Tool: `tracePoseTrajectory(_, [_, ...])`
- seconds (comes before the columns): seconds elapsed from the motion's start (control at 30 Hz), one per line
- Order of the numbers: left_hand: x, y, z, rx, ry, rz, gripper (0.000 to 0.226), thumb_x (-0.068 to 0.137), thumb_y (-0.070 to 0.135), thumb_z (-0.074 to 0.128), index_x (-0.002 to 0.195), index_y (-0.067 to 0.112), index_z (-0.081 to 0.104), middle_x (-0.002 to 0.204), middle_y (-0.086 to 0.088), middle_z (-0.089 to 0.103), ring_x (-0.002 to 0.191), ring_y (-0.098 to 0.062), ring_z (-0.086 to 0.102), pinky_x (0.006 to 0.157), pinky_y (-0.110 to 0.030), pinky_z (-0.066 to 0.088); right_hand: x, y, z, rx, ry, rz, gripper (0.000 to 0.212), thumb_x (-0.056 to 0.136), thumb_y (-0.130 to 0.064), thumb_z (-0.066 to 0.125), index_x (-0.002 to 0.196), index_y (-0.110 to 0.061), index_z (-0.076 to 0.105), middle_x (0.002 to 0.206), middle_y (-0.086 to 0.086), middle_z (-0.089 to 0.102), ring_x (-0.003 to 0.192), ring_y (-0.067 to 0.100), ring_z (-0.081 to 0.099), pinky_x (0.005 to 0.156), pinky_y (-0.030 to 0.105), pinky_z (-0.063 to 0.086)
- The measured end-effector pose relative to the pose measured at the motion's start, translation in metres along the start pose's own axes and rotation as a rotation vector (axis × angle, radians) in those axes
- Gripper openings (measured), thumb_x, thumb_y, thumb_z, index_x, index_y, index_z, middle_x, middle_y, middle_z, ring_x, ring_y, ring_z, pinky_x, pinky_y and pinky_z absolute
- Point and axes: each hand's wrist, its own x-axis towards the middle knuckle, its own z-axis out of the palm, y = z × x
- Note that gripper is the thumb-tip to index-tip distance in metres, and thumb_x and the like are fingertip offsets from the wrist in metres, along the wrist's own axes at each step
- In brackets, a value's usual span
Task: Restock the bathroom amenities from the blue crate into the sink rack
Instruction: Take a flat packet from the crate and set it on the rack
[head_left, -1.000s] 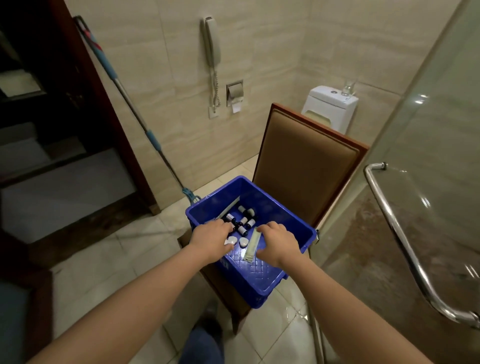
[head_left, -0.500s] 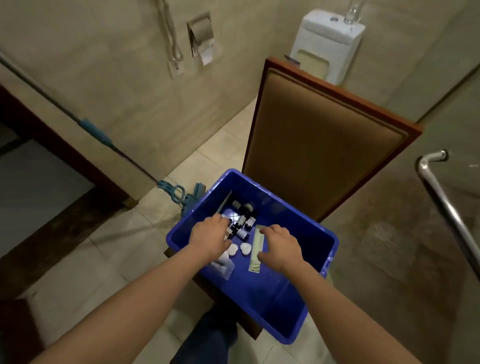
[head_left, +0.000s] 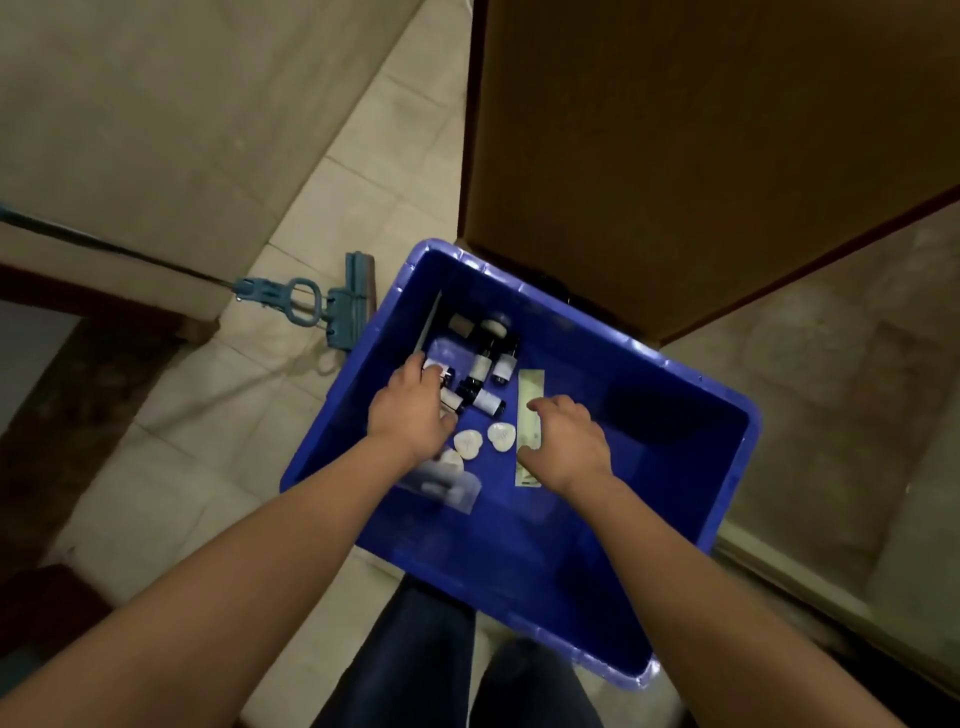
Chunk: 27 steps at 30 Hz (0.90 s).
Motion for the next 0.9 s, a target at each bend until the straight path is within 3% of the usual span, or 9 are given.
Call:
tracePoseTrajectory(0.13, [0.020,-0.006,0.021,-0.034,-0.029,-0.039,0.066,0.091,0.036,0.062,0.144,0.012,0.031,0.162,-0.011,0.000,0.147,-0.032,0.014,0.112,-0.044,0.031,0.024,0.004,0.020,0.027,-0.032,0.029,0.055,0.088,-0.032,0.064,0.136,-0.016,0.045,0.138,0.007,0.044,0.129,0.029,0.039,0.099,0.041,0.040])
tracePoseTrajectory(0.3, [0.036,-0.011,0.037,-0.048,-0.007,-0.084,0.070,0.089,0.033,0.064,0.145,0.010,0.030,0.161,-0.014,-0.004,0.142,-0.035,0.024,0.111,-0.046,0.032,0.046,0.006,0.038,0.084,-0.021,0.086,0.056,0.087,-0.031,0.066,0.136,-0.015,0.044,0.138,0.008,0.044,0.127,0.030,0.041,0.096,0.040,0.040])
tracePoseTrajectory(0.67, [0.057,-0.007,0.062,-0.040,0.014,-0.123,0.072,0.091,0.030,0.057,0.150,0.008,0.021,0.161,-0.015,0.002,0.143,-0.035,0.016,0.114,-0.046,0.026,0.071,0.007,0.075,0.189,0.012,0.237,0.046,0.087,-0.011,0.059,0.131,-0.013,0.043,0.134,0.008,0.040,0.118,0.027,0.043,0.078,0.038,0.049])
tracePoseTrajectory(0.9, [0.056,-0.008,0.076,-0.077,0.218,-0.102,0.061,0.093,0.015,0.050,0.149,0.007,0.026,0.157,-0.014,0.016,0.139,-0.032,0.026,0.109,-0.042,0.035,0.081,0.008,0.091,0.180,0.144,0.273,0.050,0.080,0.007,0.053,0.126,-0.011,0.045,0.132,0.010,0.037,0.114,0.027,0.041,0.069,0.034,0.048])
